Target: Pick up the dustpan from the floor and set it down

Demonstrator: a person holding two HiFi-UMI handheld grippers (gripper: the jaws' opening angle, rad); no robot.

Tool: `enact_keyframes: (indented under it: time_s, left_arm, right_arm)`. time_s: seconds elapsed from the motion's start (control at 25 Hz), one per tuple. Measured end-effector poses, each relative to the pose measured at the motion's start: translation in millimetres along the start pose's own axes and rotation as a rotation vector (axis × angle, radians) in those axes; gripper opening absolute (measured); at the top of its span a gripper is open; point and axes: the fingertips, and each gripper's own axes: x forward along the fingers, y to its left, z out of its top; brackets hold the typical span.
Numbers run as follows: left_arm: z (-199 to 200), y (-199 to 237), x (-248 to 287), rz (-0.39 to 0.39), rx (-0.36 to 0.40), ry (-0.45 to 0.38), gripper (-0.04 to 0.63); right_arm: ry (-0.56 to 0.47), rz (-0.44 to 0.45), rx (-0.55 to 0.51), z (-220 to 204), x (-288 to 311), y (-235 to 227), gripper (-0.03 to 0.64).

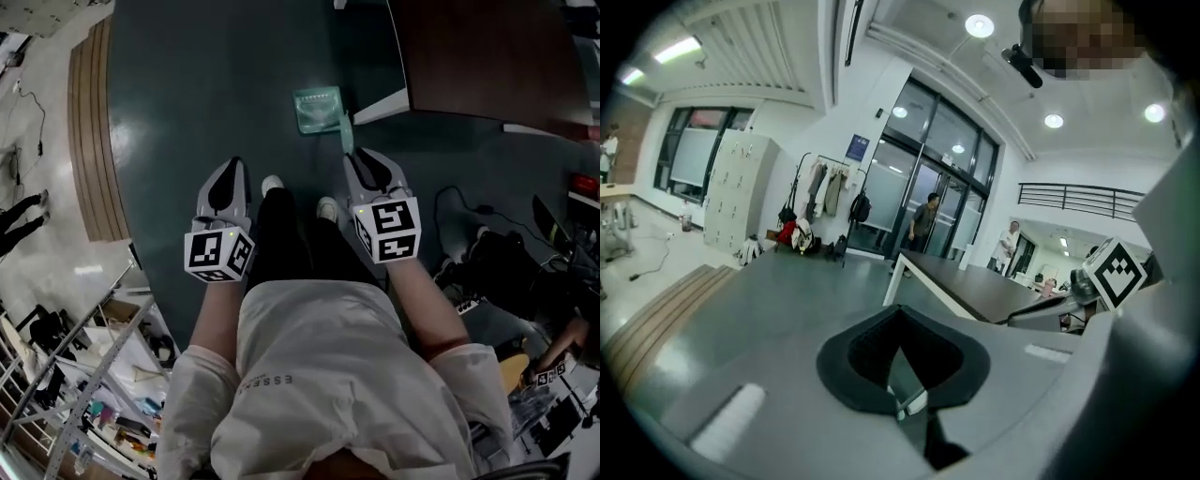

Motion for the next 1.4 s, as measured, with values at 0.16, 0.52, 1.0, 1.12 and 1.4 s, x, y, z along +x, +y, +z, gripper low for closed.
enact_keyframes:
  time_s: [0.16, 0.52, 1.0, 1.12, 1.4]
  left_arm:
    - [-12.5, 21.7, 41.0, 0.003, -0.037, 0.064, 0.014]
    - [-65.2, 39.8, 108.0, -0.068, -0.055, 0.166, 0.014]
    - [-99.4, 60.4, 91.1, -0.070, -0.082, 0.215, 0.014]
    - [-102.4, 57.4, 101.4, -0.066, -0.085, 0.225, 0.014]
    - [-97.7, 43.6, 119.9, -0.072, -0.094, 0.224, 0.014]
  right_arm:
    - [0.112, -0.041, 0.031, -21.2, 55.6, -31.7, 0.113]
    - [0.368, -0.079, 0.093, -109.8, 160.7, -79.8, 0.125]
    - [0.475, -0.069, 0.212, -161.9, 193.5, -65.2, 0.148]
    - [0.496, -0.090, 0.227, -168.4, 202.3, -80.7, 0.132]
    - [0.540, -0.163, 0.189, -164.3, 203.7, -125.3, 0.049]
